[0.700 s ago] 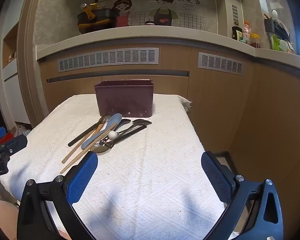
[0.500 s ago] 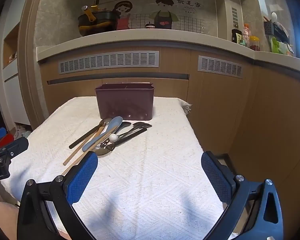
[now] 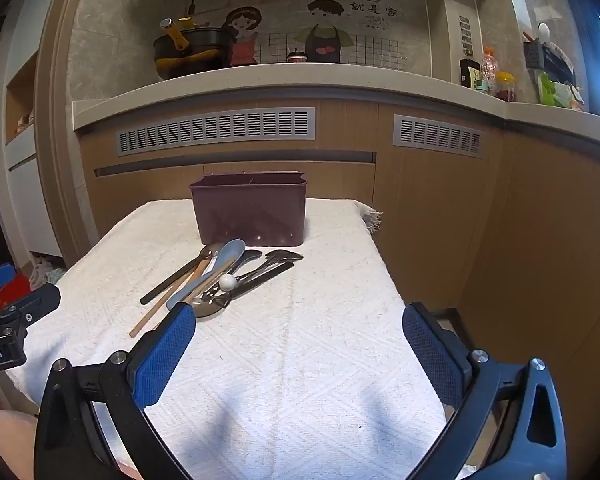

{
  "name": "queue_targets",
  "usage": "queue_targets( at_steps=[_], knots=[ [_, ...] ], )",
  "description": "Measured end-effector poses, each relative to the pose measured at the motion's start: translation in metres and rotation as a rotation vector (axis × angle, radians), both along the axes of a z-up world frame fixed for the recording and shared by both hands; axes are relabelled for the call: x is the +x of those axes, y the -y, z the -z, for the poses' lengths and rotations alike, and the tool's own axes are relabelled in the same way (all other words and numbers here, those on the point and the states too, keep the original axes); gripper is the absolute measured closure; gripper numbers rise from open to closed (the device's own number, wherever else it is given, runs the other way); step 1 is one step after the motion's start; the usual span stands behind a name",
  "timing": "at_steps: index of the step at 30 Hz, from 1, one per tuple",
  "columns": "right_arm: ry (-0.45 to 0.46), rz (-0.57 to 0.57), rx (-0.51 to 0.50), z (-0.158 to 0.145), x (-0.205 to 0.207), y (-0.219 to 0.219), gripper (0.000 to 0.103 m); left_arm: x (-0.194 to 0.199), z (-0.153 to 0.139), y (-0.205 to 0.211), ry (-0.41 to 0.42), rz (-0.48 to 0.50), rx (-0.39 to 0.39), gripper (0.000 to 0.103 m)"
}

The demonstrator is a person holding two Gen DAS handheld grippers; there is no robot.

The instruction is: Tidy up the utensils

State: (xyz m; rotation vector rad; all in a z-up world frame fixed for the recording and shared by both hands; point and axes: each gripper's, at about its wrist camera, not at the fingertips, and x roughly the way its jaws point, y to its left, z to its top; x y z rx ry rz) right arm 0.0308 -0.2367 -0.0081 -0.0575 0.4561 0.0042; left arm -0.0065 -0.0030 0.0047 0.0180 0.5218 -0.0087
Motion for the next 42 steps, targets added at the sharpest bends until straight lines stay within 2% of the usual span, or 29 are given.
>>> queue_targets(
  at_steps=[42],
  knots=[
    [-0.017, -0.004, -0.002, 0.0043, 0.0026, -0.0001, 0.0, -0.0019, -0.0021, -0.0008, 0.004, 0.002, -0.006, 0.0]
  ],
)
